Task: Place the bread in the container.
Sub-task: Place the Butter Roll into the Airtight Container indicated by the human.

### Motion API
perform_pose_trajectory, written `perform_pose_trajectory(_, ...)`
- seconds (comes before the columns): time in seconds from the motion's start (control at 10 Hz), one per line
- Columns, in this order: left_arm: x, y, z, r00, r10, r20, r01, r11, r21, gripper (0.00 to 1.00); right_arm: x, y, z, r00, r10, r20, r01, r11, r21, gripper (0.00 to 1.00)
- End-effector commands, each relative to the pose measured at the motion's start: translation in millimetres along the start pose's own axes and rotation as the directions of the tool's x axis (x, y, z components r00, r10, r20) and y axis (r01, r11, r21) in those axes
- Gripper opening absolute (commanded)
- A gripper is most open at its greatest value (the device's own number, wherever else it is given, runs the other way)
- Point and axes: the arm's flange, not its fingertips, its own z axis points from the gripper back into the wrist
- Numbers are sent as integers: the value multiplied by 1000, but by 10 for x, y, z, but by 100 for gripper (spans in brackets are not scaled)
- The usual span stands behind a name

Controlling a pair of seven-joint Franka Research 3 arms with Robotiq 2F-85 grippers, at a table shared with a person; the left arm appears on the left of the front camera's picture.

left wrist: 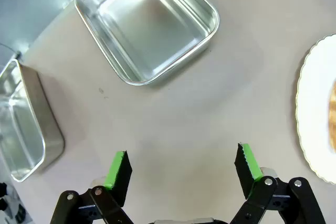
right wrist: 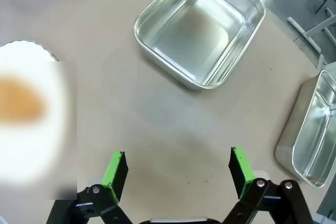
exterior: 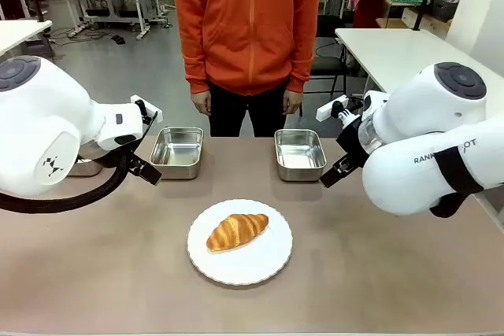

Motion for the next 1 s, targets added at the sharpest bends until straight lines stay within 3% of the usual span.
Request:
perform_pose_trajectory(0.0,0,0,1,1000,0,0,0,1000,0,100,1,0,1,1000,0,0,0,1000,0,100)
perform_pose_trajectory(0.9,0,0,1,1000,0,0,0,1000,0,100,1,0,1,1000,0,0,0,1000,0,100)
